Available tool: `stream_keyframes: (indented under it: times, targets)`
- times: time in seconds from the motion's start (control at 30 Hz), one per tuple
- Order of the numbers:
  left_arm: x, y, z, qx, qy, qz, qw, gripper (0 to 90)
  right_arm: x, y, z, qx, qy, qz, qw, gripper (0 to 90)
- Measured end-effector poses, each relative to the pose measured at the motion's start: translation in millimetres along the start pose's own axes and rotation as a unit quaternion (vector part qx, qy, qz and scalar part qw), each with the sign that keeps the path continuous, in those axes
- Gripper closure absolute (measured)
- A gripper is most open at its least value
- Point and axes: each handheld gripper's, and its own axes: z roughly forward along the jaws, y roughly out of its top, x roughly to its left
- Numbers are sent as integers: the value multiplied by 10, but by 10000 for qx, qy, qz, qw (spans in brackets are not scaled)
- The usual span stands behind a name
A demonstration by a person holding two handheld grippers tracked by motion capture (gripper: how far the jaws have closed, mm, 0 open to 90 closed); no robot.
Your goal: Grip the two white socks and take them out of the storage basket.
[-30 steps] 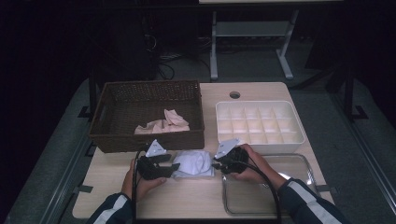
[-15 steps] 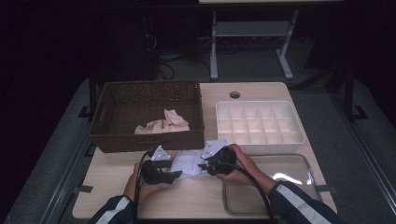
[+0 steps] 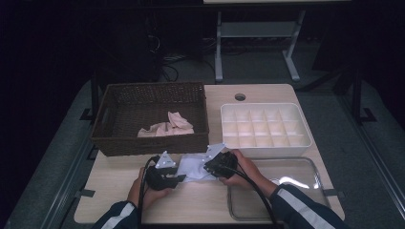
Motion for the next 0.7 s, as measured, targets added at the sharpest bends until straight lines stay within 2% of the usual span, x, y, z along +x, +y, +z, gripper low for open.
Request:
stream_keyframes:
  times: [0.13,0.2,0.47,0.6,0.7]
  targets:
    - [8,-4,-5,-3,-10,2,10000,675,-30,-22,-112,-19,-132,-25,9999,842]
    - [15,-11,-3,-35,-30,-2,10000,674,-57,-47,-155,-35,-127,49,9999,843]
    - [8,-11,-12,1,-2,-16,10000,641,-125,-110,-189,34,-244,151,9996,829]
    - [10,-5,-13,32,-46,-10,10000,653,-94,-43,-245,-221,-340,123,9991,827]
    - [16,-5,-14,29,-66,-15,10000,659,-1,82,-262,-526,-156,40,9985,855]
